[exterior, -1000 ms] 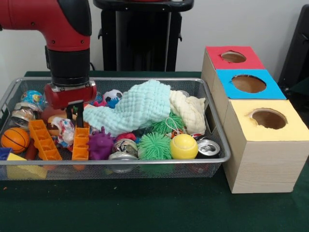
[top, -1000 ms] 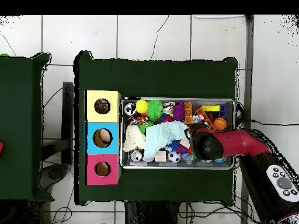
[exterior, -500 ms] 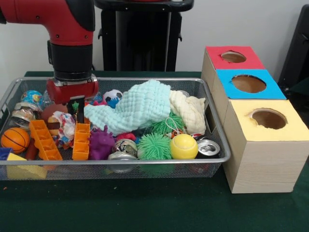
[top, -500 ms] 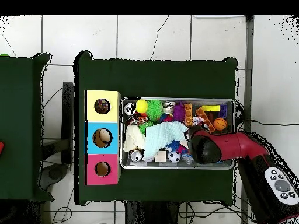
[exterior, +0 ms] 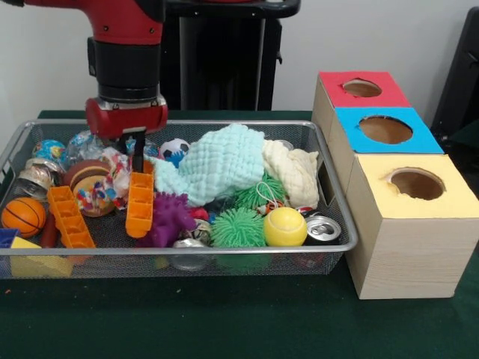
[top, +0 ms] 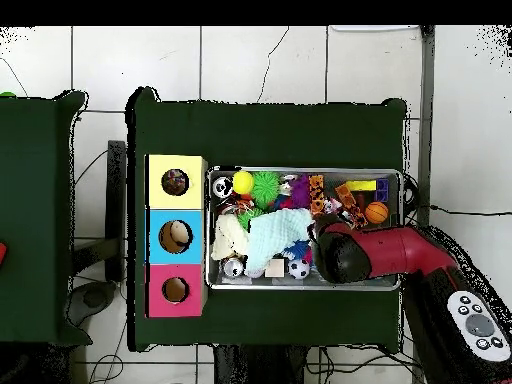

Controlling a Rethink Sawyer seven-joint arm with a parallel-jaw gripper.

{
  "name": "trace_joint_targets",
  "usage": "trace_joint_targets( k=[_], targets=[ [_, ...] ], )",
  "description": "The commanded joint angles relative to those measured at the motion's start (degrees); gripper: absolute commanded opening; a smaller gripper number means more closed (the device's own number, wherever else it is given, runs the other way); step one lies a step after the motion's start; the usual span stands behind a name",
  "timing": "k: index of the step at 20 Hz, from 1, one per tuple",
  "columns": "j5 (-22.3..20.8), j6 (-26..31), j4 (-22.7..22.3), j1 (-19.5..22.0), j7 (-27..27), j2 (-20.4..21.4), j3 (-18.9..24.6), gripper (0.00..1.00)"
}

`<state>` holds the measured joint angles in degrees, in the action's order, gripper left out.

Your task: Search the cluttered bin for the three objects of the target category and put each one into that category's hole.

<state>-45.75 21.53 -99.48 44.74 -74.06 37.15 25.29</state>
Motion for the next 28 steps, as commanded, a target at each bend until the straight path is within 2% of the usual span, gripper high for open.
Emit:
trace_joint_targets(
  k=[1, 4, 12, 19, 28],
  targets=[
    [6.97, 6.71, -6.28, -5.03, -9.40, 2.50, -0.12, 0.00],
    [9.93, 9.08, -5.45, -6.83, -9.48, 2.87, -1.46, 0.00],
    [14.21, 12.84, -4.24, -10.54, -8.34, 3.76, -4.08, 0.00],
    [16.08, 14.59, -3.68, -13.06, -7.84, 4.47, -5.53, 0.00],
    [17.32, 13.86, -4.25, -16.52, -8.30, 4.82, -7.03, 0.00]
  ],
)
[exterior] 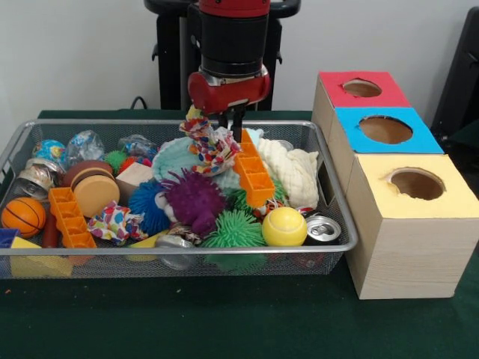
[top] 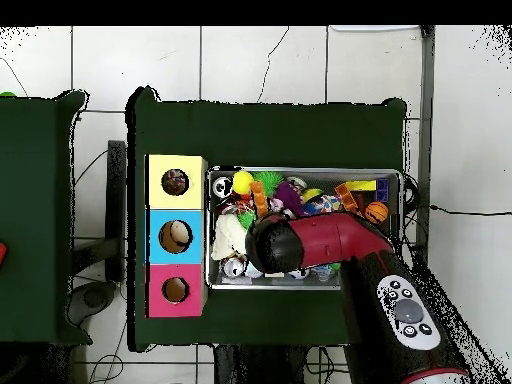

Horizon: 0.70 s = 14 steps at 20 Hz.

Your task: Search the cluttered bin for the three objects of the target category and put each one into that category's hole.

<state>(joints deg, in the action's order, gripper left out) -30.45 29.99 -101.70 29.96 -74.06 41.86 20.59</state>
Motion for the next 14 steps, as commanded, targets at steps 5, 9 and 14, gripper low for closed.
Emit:
trace_joint_targets(
  k=[5, 9, 14],
  targets=[
    [1.32, 4.27, -2.37, -1.77, -6.27, -0.48, -2.83, 0.00],
    [1.02, 3.04, -3.04, -1.86, -6.66, -0.52, -3.38, 0.00],
    [0.63, 2.13, -3.49, -2.07, -6.39, -0.63, -3.43, 0.00]
  ],
)
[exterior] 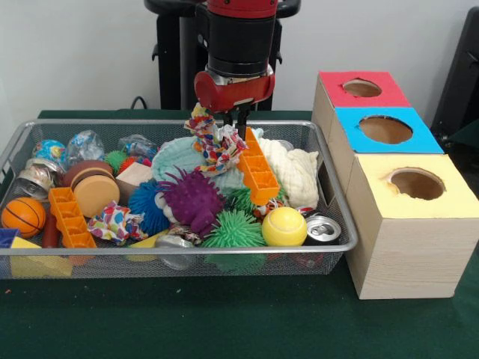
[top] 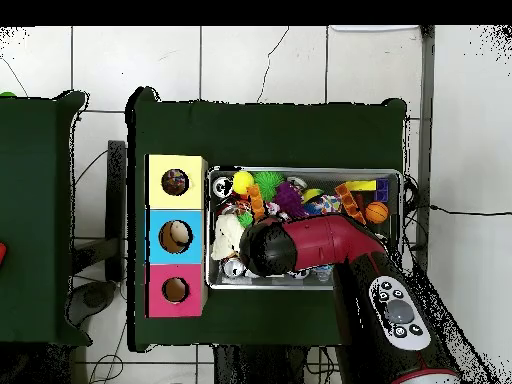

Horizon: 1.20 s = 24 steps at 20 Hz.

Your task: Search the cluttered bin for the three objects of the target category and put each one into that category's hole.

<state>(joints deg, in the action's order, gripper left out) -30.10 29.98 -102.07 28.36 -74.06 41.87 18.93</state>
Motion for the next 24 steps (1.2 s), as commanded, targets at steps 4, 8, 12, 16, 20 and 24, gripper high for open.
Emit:
trace_joint_targets(
  k=[4, 8, 12, 16, 20, 24],
  targets=[
    [0.27, 2.10, -3.47, -0.45, -6.41, -0.68, -2.13, 0.00],
    [0.36, 0.96, -3.90, 0.21, -6.24, -0.91, -2.05, 0.00],
    [-0.75, -2.07, -4.76, 0.61, -5.92, -0.70, -1.83, 0.00],
    [-0.85, -3.19, -5.45, 0.75, -6.06, -0.62, -1.82, 0.00],
    [-0.89, -3.33, -5.33, 0.74, -5.61, -1.01, -1.54, 0.00],
    [-1.08, -3.78, -5.11, 0.65, -5.60, -1.69, -1.61, 0.00]
  ],
)
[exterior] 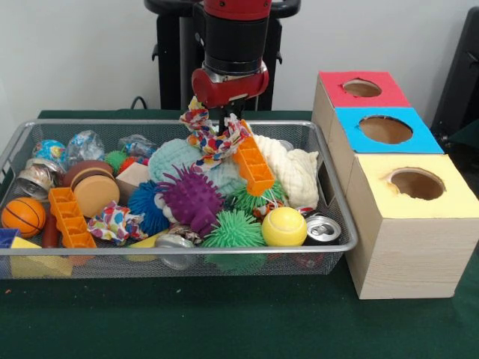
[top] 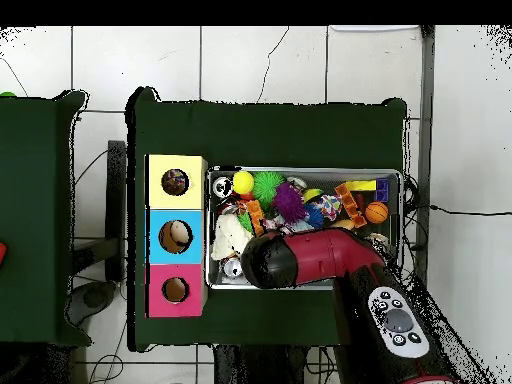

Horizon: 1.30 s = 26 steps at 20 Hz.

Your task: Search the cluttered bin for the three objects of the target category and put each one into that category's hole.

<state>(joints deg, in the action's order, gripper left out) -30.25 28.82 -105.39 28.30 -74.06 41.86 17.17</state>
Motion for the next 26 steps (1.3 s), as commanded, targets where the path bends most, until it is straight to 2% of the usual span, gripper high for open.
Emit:
trace_joint_targets(
  k=[1, 7, 12, 20, 26],
  targets=[
    [-0.98, -2.57, -1.72, 0.56, -5.66, -1.70, 0.06, 0.00],
    [-0.13, -2.09, -0.76, -3.20, -8.11, -2.48, -0.17, 0.00],
    [0.53, -4.00, -0.65, -6.05, -10.62, -3.93, -1.06, 0.00],
    [0.73, -7.18, -0.33, -6.38, -11.88, -5.31, -3.52, 0.00],
    [0.90, -6.01, 2.24, -9.92, -11.99, -5.99, -5.40, 0.00]
  ],
)
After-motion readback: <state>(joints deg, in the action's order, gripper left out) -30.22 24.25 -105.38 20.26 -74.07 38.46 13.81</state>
